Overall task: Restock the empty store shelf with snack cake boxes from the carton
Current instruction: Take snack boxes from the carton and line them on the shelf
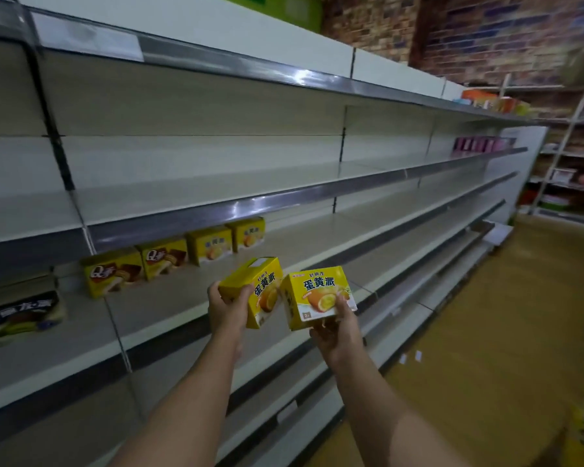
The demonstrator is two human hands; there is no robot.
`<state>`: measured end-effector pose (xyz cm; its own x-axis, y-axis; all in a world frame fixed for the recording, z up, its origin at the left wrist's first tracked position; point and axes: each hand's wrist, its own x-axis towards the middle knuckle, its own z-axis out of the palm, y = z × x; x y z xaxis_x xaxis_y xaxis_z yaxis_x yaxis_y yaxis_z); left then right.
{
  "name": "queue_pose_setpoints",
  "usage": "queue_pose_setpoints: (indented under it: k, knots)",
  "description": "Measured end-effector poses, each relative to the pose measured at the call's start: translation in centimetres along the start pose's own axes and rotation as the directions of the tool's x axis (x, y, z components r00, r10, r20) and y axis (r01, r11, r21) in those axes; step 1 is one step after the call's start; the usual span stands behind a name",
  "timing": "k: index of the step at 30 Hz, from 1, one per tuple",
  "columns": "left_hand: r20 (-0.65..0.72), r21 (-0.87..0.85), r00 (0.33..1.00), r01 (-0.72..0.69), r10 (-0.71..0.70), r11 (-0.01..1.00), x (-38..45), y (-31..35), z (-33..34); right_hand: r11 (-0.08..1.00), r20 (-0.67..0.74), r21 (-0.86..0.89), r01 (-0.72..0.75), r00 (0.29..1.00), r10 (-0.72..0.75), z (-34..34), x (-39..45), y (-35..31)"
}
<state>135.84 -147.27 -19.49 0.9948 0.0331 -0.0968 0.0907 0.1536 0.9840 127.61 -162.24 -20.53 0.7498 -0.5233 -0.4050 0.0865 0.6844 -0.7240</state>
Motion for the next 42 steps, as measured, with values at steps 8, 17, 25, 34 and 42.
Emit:
queue_pose_setpoints:
  k: [8, 17, 25, 34, 42]
  knots:
    - [-0.043, -0.008, 0.999, -0.008, 0.008, 1.0, 5.6, 1.4, -1.1, 0.998, -0.013, 0.054, 0.034, 0.999, -0.033, 4.4, 4.7, 0.5]
    - [-0.122, 0.03, 0.992, -0.003, 0.006, 1.0, 11.0, 0.4, -0.8, 0.976, 0.125, -0.211, 0.056, 0.992, -0.029, 8.6, 13.5, -1.8]
    - [-0.188, 0.005, 0.979, 0.078, -0.075, 0.997, 14.2, -0.8, 2.7, 0.905, 0.385, -0.418, 0.082, 0.918, 0.095, 9.7, 22.0, -6.0]
    - [-0.315, 0.071, 0.949, 0.015, 0.008, 0.997, 13.8, -2.9, 6.1, -0.043, 0.548, -0.832, 0.553, 0.831, 0.092, 8.9, 30.2, -7.4]
    - [-0.393, 0.335, 0.908, -0.004, 0.144, 0.942, 14.5, -3.1, 7.1, 0.113, 0.617, -0.787, 0.606, 0.768, 0.172, 9.0, 32.0, -6.3]
